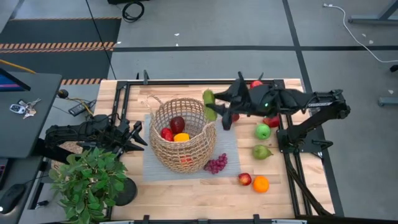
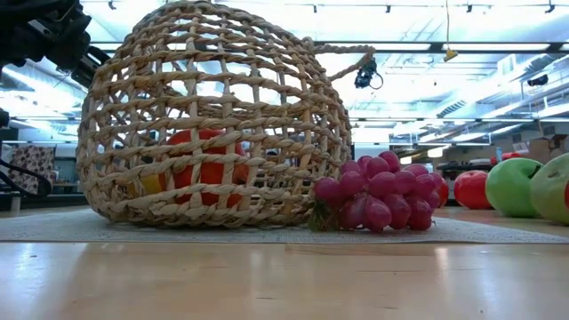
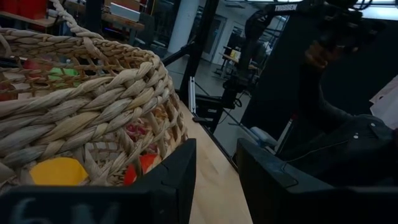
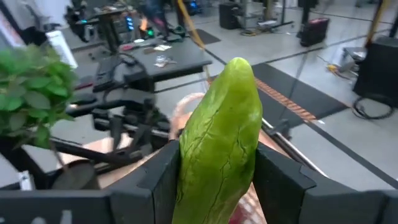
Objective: Build produce basket
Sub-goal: Put the cucumber into the brown basket
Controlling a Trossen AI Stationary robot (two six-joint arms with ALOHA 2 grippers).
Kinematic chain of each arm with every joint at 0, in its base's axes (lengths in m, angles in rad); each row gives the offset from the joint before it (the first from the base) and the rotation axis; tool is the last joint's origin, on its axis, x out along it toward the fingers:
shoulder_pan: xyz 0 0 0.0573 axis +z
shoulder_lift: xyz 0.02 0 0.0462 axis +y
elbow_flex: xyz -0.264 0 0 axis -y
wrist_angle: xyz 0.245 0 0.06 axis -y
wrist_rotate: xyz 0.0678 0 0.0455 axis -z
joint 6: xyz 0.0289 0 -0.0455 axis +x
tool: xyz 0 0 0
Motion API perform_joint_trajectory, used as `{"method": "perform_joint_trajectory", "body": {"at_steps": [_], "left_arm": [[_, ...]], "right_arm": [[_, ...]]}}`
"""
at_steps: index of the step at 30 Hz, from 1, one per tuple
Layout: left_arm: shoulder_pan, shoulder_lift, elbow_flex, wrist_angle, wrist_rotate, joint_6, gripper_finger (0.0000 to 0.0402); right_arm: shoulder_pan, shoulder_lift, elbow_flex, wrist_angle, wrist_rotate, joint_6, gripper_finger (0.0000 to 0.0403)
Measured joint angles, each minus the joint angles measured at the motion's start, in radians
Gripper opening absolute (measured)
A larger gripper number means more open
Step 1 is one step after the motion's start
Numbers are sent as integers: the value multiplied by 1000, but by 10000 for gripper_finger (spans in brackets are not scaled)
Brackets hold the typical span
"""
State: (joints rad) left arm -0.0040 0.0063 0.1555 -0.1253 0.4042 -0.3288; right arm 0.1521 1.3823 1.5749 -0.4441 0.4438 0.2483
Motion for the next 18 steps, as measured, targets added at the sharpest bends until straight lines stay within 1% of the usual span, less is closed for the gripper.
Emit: {"method": "perform_joint_trajectory", "body": {"at_steps": [6,10,15,18], "left_arm": [[0,0,0,0,0,1,121],[0,0,0,0,0,0,121],[0,0,0,0,0,0,121],[0,0,0,-1,0,0,121]], "right_arm": [[39,57,0,58,0,-23,185],[58,88,0,126,0,-88,185],[70,99,1,216,3,-140,185],[74,103,0,229,5,-148,185]]}}
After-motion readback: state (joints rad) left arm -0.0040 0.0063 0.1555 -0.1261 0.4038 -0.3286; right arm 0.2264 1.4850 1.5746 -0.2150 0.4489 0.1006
